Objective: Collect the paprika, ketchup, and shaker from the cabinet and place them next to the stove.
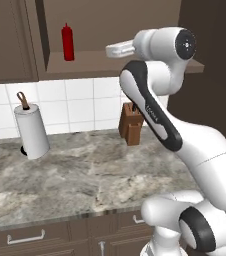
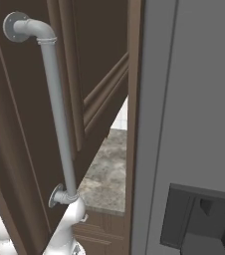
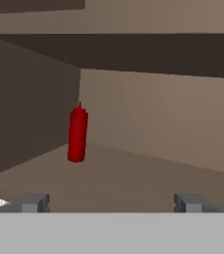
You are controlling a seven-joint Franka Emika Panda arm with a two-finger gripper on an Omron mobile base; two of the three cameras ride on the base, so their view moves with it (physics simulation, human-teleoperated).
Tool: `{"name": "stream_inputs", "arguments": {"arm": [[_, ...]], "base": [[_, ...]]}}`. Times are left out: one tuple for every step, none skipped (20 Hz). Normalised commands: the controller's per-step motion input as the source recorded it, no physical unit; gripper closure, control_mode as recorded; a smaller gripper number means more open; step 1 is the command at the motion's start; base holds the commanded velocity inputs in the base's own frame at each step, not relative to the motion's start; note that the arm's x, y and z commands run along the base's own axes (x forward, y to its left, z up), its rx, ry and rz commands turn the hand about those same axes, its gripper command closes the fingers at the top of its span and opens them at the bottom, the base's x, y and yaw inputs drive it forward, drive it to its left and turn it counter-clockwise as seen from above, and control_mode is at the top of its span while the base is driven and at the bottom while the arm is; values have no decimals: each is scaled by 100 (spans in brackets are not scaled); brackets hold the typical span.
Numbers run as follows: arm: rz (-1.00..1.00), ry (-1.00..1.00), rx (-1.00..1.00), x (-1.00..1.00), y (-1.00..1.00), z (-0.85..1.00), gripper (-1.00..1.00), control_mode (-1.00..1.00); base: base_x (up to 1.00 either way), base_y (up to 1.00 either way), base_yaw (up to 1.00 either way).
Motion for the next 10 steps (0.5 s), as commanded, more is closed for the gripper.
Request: {"name": "stream_inputs", "arguments": {"arm": [[0,3,1,26,0,6,-100,-100],[0,8,0,34,1,0,-100,-100],[-3,5,0,25,0,0,-100,-100],[-6,8,0,44,2,0,-100,-100],[-3,7,0,54,12,0,-100,-100],[-1,4,0,56,16,0,-100,-100],[0,0,0,58,29,0,-100,-100],[0,0,0,63,35,0,-100,-100],[0,0,0,68,42,2,-100,-100],[0,0,0,71,43,3,-100,-100]], "base": [[0,0,0],[0,0,0],[0,0,0],[0,0,0],[0,0,0],[0,0,0],[0,0,0],[0,0,0],[0,0,0],[0,0,0]]}}
